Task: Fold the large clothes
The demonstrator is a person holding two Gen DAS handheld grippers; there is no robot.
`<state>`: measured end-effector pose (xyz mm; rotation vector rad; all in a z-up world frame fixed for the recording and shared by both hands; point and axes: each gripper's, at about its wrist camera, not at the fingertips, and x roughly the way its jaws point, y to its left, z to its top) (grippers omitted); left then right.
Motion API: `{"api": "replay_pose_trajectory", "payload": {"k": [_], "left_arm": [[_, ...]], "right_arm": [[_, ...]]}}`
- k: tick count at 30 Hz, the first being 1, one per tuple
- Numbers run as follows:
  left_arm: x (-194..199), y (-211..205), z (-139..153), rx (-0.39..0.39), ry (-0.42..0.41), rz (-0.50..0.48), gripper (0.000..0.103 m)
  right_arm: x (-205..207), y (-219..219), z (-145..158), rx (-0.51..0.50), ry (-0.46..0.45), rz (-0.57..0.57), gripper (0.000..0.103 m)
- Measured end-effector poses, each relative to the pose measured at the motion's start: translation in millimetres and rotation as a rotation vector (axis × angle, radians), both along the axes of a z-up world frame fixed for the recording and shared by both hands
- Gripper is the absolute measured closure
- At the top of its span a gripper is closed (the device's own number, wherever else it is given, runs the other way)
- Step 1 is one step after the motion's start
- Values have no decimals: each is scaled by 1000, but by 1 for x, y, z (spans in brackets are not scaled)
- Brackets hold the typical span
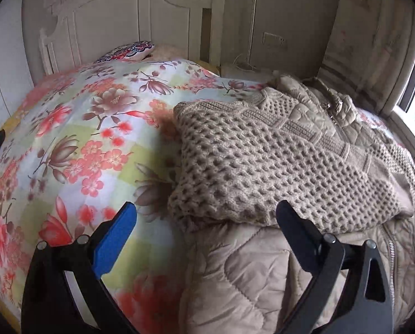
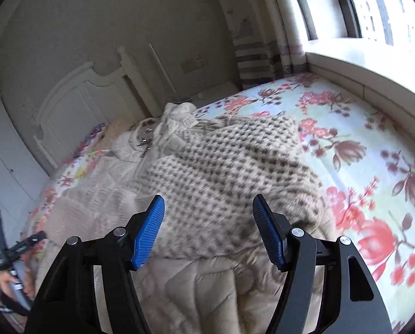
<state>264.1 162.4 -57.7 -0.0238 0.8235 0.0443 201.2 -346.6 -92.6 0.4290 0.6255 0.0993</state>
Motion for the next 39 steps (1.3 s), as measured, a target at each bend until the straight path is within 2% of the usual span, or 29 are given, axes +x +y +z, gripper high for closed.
{"api": "replay_pose_trajectory", "payload": {"k": [6, 9, 11, 13, 16, 21, 24, 25, 30, 32, 33, 35, 37, 39], "left_arm": [[3, -11, -26, 58, 0, 46, 2], [-1, -10, -23, 64, -30, 59, 2], [-2, -10, -21, 70, -39, 64, 2], [-5, -11, -19, 88, -60, 82, 2], [-8, -8, -15, 82, -75, 99, 2], [-13, 5, -12, 27, -94, 151, 2], [-13, 11, -13, -1, -89, 161, 2], [-14, 11, -13, -1, -92, 164, 2], [-19, 10, -9, 17, -124, 188, 2], [-19, 15, -10, 3, -116, 209, 2], [-18, 18, -11, -7, -108, 216, 2], [-16, 22, -13, -36, -91, 223, 2], [-14, 24, -15, -44, -83, 222, 2], [-13, 22, -15, -38, -76, 215, 2]], "right_arm": [[-11, 62, -7, 13, 74, 229, 45], [0, 89, -24, 82, 150, 294, 47], [6, 102, -29, 79, 160, 295, 49], [13, 109, -29, 70, 144, 272, 51], [22, 114, -28, 49, 105, 207, 63], [36, 125, -17, -23, 50, 163, 67], [49, 130, -14, -97, 57, 141, 89], [51, 130, -12, -108, 47, 145, 92], [26, 139, 37, -263, -188, 166, 94], [19, 131, 52, -319, -242, 141, 94], [22, 124, 54, -329, -235, 133, 94], [39, 105, 46, -310, -156, 133, 94], [63, 87, 25, -263, -41, 157, 93], [80, 77, -2, -268, 44, 158, 93]]}}
